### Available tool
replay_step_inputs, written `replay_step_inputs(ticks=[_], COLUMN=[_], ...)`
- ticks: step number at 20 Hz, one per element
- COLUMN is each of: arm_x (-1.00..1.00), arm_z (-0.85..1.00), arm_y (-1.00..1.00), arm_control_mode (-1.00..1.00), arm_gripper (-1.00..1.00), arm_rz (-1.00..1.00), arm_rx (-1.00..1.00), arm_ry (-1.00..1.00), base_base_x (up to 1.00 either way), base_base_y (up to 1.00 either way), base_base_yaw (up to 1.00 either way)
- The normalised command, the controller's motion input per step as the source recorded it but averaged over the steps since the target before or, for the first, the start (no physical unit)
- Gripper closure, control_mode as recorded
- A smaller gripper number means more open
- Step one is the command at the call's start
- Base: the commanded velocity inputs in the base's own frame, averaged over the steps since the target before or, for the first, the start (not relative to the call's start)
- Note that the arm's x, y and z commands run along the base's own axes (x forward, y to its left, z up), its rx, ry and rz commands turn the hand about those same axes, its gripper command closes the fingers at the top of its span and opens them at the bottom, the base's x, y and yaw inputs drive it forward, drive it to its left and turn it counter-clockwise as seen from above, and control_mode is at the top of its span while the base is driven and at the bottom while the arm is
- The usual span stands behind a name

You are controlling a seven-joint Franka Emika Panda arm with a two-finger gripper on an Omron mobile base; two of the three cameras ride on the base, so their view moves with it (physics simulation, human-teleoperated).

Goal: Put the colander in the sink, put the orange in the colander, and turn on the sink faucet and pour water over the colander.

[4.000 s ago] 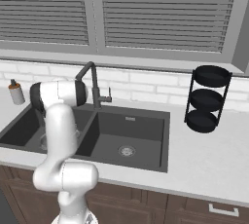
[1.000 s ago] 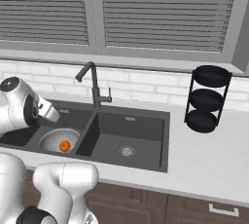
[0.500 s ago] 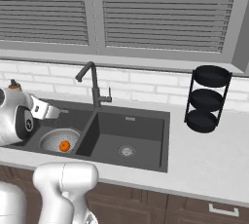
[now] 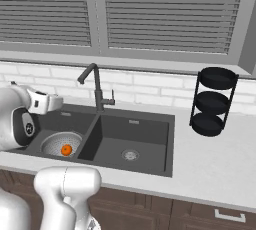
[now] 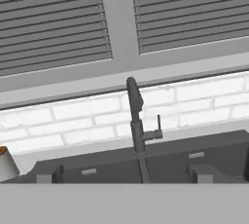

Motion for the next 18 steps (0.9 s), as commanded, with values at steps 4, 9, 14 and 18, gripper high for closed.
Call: replay_step_inputs(ticks=[4, 9, 14, 18], arm_x=[-0.04, 0.00, 0.00, 0.00], arm_z=[0.36, 0.30, 0.08, -0.08], arm_y=[-0.32, -0.33, -0.14, -0.05], arm_control_mode=[-1.00, -1.00, -1.00, -1.00], arm_gripper=[-1.00, -1.00, -1.00, -1.00], arm_rz=[0.02, 0.00, 0.00, 0.00], arm_rx=[0.00, 0.00, 0.00, 0.00], arm_ry=[-0.16, -0.05, 0.00, 0.00], base_base_x=[0.00, 0.00, 0.00, 0.00], base_base_y=[0.00, 0.00, 0.00, 0.00], base_base_yaw=[0.00, 0.00, 0.00, 0.00])
